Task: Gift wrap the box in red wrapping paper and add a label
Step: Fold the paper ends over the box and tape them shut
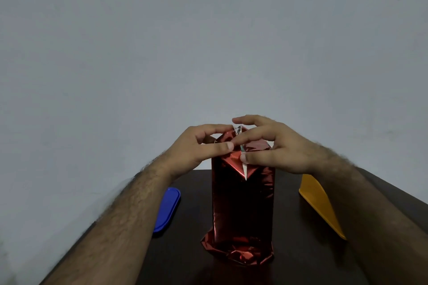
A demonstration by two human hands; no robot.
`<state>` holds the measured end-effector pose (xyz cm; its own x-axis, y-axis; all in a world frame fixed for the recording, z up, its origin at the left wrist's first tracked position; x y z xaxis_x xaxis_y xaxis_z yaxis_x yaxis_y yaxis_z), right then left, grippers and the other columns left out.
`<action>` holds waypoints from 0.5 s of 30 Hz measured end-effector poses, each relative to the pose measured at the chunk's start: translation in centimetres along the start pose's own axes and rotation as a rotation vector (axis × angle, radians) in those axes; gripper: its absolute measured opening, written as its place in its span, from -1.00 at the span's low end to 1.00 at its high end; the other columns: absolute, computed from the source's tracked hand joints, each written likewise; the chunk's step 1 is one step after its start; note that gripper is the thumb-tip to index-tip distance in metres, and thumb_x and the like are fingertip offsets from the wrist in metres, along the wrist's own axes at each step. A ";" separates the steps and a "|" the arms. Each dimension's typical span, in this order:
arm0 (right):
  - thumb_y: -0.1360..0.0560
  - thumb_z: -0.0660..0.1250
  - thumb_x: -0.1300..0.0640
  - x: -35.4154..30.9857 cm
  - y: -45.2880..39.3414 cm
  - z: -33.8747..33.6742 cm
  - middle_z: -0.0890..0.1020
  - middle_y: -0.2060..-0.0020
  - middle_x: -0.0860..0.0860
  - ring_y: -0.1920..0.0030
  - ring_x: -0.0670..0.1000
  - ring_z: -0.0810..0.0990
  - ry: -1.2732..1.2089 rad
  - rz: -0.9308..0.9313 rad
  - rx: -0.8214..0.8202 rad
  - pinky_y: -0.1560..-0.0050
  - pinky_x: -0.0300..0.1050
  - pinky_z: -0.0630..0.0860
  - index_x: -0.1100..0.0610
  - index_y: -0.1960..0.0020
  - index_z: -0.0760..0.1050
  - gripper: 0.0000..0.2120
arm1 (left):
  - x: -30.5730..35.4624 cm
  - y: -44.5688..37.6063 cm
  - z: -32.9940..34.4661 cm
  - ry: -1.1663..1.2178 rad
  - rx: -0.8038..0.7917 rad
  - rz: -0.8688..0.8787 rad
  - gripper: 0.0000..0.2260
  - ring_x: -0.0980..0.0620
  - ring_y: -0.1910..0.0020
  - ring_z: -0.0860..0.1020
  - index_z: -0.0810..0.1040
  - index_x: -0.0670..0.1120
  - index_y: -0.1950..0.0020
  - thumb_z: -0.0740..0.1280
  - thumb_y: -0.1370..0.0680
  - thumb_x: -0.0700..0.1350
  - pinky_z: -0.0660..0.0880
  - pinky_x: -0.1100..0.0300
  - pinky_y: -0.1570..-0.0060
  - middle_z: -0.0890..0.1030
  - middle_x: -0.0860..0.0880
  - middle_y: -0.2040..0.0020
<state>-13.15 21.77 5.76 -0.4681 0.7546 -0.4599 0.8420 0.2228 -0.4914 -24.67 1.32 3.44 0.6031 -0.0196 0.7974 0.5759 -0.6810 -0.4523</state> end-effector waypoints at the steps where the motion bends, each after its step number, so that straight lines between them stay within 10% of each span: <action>1: -0.51 0.58 0.05 0.0 0.0 0.0 0.41 -0.49 -0.26 -0.46 -0.35 0.34 0.035 0.007 0.000 -0.33 -0.29 0.31 -0.27 -0.20 0.70 -0.67 | 0.0 0.0 -0.1 -0.004 0.028 0.011 -0.60 0.02 -0.27 0.67 0.72 0.16 -0.29 0.58 -0.47 0.15 0.51 -0.18 -0.44 0.73 0.04 -0.22; 10: -0.55 0.45 -0.07 0.5 0.1 0.2 0.47 -0.46 -0.24 -0.46 -0.30 0.39 -0.153 0.032 0.026 -0.36 -0.19 0.37 -0.15 -0.25 0.71 -0.72 | -0.1 -0.1 -0.3 -0.053 0.069 0.061 -0.84 0.11 -0.22 0.64 0.81 0.05 -0.07 0.60 -0.51 0.01 0.48 0.08 -0.35 0.72 0.05 -0.12; 15: -0.58 0.31 -0.19 0.4 0.5 -0.5 0.56 -0.39 -0.22 -0.48 -0.20 0.41 -0.183 0.033 0.316 -0.47 -0.02 0.32 -0.18 -0.29 0.66 -0.67 | -0.3 -0.3 -0.3 -0.056 0.026 -0.009 -0.84 0.16 -0.24 0.63 0.80 0.12 -0.12 0.57 -0.54 0.01 0.51 0.07 -0.38 0.72 0.09 -0.16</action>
<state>-12.74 22.48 5.72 -0.5064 0.6290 -0.5898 0.7463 -0.0229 -0.6652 -25.15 1.34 3.45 0.6278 0.0280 0.7779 0.5951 -0.6614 -0.4565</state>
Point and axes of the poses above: each hand's wrist, its own y-axis away from the middle knuckle, its own z-axis out of the palm, x = y × z, the point moved 2 cm from there along -y, towards the middle knuckle
